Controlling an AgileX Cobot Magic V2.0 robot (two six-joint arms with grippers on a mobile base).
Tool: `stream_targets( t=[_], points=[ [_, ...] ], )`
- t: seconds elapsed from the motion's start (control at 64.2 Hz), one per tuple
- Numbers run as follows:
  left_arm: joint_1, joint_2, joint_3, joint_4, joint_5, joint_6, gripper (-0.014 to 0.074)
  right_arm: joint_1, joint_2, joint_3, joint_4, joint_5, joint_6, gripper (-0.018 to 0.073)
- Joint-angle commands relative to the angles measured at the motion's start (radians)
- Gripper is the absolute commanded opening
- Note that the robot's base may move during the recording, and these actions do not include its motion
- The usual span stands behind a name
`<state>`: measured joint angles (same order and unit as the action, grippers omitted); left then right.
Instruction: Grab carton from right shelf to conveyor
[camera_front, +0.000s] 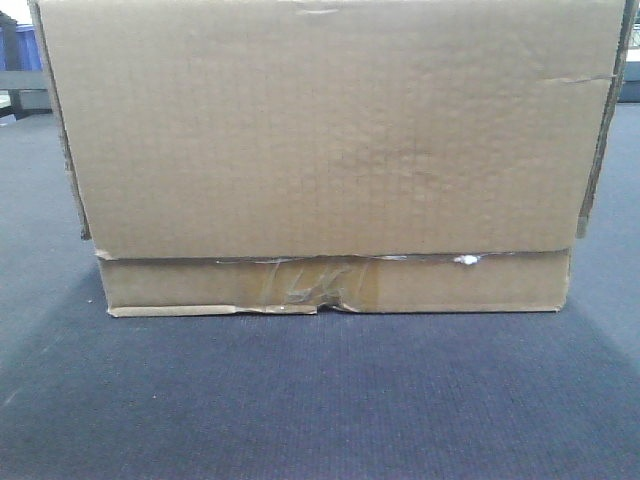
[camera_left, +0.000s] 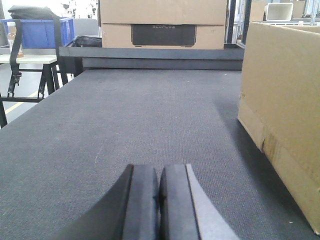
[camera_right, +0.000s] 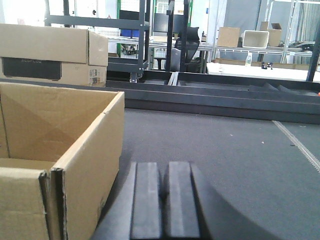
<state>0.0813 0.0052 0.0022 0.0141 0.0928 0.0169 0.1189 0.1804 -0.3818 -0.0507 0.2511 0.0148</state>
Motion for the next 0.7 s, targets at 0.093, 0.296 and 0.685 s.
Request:
stream_targets(
  t=[0.093,0.296,0.685],
  points=[
    [0.001,-0.005,-0.002,-0.005,-0.021,0.003,0.0004,-0.108,-0.029,0.097,0.113,-0.086,-0.078,-0.0070],
    [0.001,-0.005,-0.002,-0.005,-0.021,0.003,0.0004,-0.170,-0.160,0.271,0.156,-0.170,-0.078,-0.0070],
    [0.001,-0.005,-0.002,-0.005,-0.021,0.003,0.0004,-0.170,-0.180,0.382,0.156,-0.237,-0.078,-0.0070]
  ],
)
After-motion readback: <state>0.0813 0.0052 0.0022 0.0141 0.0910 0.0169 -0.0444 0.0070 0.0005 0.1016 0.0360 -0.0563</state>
